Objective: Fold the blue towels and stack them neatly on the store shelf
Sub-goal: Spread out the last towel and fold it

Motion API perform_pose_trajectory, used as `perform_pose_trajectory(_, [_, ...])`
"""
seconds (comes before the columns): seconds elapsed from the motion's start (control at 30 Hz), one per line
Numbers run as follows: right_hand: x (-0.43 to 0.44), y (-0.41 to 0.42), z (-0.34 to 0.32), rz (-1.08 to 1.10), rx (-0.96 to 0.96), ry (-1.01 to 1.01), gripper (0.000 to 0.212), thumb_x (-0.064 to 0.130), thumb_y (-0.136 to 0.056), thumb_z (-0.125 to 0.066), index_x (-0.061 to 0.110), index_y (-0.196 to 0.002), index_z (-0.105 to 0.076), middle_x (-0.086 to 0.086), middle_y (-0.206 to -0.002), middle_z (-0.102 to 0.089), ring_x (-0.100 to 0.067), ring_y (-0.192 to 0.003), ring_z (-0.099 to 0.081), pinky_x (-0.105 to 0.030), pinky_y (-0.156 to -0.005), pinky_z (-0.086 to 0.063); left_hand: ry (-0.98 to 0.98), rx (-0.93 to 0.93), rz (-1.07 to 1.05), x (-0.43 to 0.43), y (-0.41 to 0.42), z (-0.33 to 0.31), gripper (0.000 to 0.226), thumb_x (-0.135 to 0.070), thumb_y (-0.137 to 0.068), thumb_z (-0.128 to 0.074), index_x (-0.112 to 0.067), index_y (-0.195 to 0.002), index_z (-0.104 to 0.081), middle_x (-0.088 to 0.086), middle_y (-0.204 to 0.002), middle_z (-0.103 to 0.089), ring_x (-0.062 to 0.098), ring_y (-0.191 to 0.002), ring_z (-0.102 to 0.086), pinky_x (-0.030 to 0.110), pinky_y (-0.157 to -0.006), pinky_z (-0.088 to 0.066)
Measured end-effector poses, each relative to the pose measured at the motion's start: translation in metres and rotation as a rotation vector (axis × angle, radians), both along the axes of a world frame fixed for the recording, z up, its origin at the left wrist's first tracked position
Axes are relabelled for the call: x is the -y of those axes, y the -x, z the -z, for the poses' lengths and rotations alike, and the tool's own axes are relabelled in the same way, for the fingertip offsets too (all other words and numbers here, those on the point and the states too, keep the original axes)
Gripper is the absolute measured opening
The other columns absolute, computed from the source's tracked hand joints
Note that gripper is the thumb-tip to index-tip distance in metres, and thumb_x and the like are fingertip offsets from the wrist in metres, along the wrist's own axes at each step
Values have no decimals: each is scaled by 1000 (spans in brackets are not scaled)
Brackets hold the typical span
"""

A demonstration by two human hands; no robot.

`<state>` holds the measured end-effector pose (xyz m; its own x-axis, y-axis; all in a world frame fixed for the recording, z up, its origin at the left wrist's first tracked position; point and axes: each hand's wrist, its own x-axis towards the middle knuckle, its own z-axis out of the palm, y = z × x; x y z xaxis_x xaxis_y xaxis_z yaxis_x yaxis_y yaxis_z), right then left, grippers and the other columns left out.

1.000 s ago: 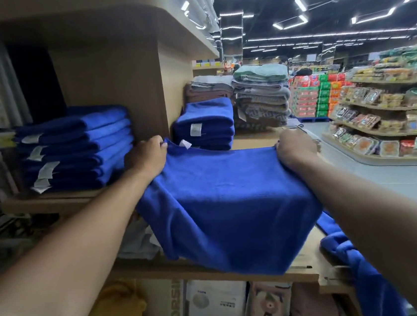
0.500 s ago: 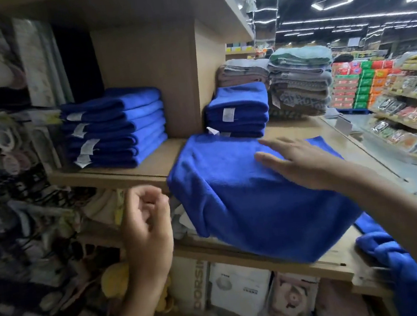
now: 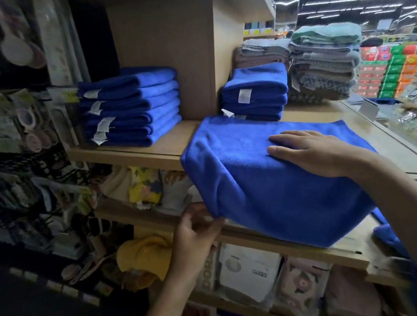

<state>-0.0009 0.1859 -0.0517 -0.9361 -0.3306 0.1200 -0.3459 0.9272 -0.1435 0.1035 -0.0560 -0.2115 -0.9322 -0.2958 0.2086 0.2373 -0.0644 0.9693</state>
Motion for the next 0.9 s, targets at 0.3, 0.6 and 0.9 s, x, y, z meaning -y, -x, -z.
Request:
perform_pose_trajectory(0.3, [-3, 5, 1, -24, 14, 32, 80, 85, -83, -23, 44, -151, -38, 23, -160, -32, -12, -152, -22, -49, -122, -20, -48, 71, -160, 32, -17, 27, 39, -59, -86, -56, -36, -116, -64, -8, -98, -75, 14, -83, -75, 25, -56, -56])
perform_pose_trajectory(0.6, [-4, 5, 1, -21, 4, 48, 76, 85, -85, -27, 46, -150, -39, 24, -159, -32, -12, -152, -22, -47, -122, -19, -524, 80, 176, 61, -22, 18, 15, -24, -90, -64, -24, -103, -71, 14, -113, -72, 29, -96, -73, 37, -67, -59])
perform_pose_trajectory(0.9, [-2, 2, 0, -22, 15, 62, 75, 84, -85, -29, 47, -149, -40, 24, -159, -33, -13, -152, -22, -46, -122, -19, -709, 246, 431, 86, -25, 28, 49, -40, -76, -86, -19, -119, -72, 16, -119, -70, 31, -104, -70, 44, -80, -57])
